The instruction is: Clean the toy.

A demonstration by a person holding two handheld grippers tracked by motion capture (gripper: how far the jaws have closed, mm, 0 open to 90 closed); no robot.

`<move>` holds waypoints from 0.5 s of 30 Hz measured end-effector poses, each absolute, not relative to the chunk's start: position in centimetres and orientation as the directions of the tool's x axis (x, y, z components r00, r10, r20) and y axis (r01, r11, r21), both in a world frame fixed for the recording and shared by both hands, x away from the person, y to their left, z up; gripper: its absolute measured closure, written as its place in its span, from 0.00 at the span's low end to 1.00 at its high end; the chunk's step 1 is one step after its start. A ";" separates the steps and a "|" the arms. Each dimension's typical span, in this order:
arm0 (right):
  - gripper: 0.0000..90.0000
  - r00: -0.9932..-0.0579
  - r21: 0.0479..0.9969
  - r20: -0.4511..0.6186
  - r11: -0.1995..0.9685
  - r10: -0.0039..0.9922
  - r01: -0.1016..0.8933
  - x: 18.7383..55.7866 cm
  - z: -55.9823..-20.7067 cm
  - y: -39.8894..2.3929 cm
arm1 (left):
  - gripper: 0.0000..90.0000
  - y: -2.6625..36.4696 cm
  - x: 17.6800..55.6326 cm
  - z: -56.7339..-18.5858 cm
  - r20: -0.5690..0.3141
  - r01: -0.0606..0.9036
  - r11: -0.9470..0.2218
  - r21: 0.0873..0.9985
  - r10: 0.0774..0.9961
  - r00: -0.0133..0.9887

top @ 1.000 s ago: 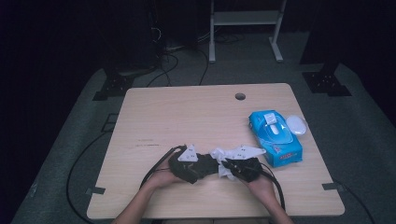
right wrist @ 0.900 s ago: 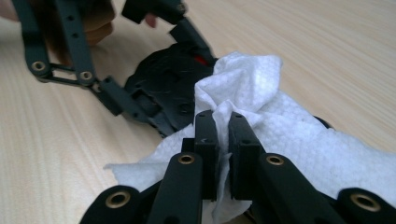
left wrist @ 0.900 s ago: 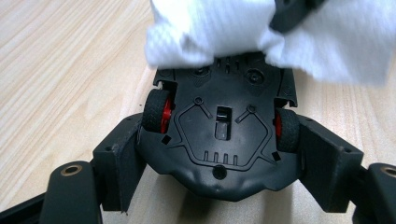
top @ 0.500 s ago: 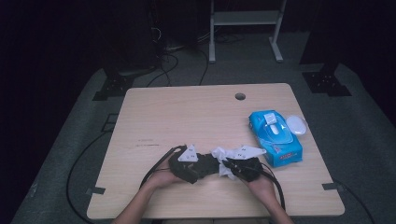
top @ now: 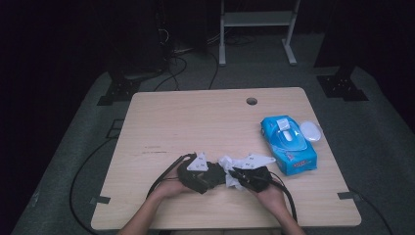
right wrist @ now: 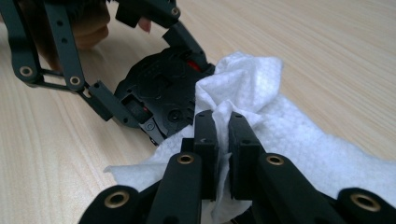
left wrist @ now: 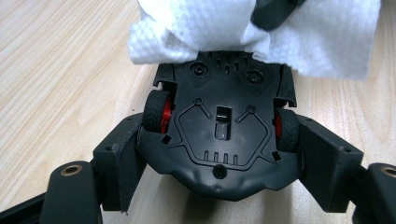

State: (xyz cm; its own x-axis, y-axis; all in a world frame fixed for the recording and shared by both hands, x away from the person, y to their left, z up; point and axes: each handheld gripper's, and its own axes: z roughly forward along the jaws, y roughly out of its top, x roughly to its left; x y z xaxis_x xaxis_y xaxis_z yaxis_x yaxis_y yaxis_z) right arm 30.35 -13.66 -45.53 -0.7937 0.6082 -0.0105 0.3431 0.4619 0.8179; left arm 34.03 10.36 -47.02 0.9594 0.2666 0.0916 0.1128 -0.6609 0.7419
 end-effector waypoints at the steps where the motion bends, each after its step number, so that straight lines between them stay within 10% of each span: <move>1: 0.93 -0.794 0.817 -0.013 0.464 0.608 0.342 30.3 -45.5 -13.6 | 0.27 10.4 34.0 -47.0 0.092 0.112 -0.659 0.744 0.267 0.959; 15: 0.93 -0.790 0.818 -0.017 0.463 0.613 0.342 30.6 -45.5 -13.1 | 0.27 10.7 34.1 -46.9 0.099 0.106 -0.664 0.740 0.264 0.959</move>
State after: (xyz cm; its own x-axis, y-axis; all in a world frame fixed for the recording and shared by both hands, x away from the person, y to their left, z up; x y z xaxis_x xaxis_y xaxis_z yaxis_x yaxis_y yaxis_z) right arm 30.61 -13.13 -45.47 -0.7897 0.6133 -0.0168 0.3420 0.4626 0.8179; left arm 34.11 10.67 -46.91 0.9593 0.2642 0.0993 0.1062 -0.6638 0.7403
